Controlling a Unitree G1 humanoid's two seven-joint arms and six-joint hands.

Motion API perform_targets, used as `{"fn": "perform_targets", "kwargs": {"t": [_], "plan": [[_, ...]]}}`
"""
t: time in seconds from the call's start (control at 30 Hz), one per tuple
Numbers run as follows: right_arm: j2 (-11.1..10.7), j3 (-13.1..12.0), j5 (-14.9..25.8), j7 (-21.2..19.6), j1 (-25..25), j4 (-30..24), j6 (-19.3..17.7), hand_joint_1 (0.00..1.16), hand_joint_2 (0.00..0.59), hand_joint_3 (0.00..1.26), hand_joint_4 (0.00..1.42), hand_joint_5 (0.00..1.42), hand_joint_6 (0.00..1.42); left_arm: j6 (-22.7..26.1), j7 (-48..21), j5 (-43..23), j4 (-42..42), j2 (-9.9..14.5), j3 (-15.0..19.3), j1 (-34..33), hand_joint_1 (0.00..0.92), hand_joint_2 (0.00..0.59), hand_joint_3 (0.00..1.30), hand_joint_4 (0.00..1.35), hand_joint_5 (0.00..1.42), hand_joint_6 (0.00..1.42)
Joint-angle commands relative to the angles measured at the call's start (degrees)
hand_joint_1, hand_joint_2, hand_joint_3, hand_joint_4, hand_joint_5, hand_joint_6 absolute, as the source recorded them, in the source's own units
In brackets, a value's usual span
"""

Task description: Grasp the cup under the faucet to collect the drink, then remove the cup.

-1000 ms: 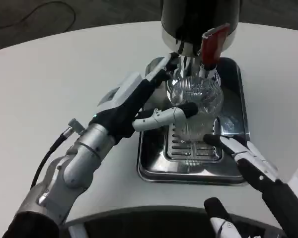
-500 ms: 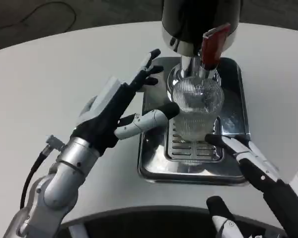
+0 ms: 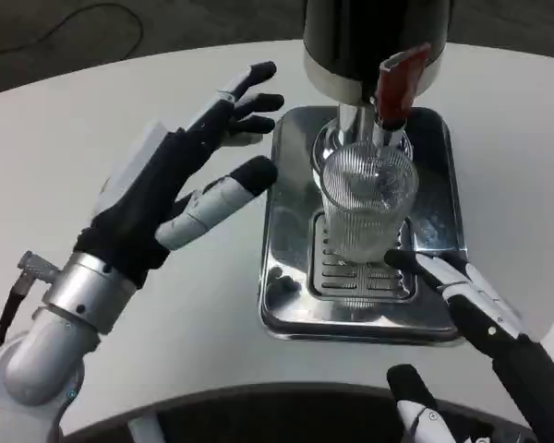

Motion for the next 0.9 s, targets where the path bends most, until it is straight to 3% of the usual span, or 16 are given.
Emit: {"fn": "perform_targets", "kwargs": {"t": [0.03,0.3,0.9], "plan": [[0.0,0.1,0.4,-0.4,0.2,0.7,-0.1,0.60,0.490,0.13,0.07,0.00,0.00,4.1,-6.9,-9.3,-3.5,1.3,2.3,-0.2,0.000,0.008,0.13,0.10,0.21,0.15],[0.0,0.6,0.1,-0.3,-0.3,0.7,0.1,0.60,0.490,0.13,0.07,0.00,0.00,10.5,-13.4,-18.1,-4.5,1.1,4.2,-4.9,0.000,0.008,0.14,0.09,0.19,0.13],[0.1,0.5,0.3,-0.5,0.2,0.8,-0.1,0.60,0.488,0.13,0.07,0.00,0.00,19.6,-18.5,-22.8,-8.6,-1.6,2.9,-10.2,0.000,0.016,0.15,0.07,0.17,0.11]]}}
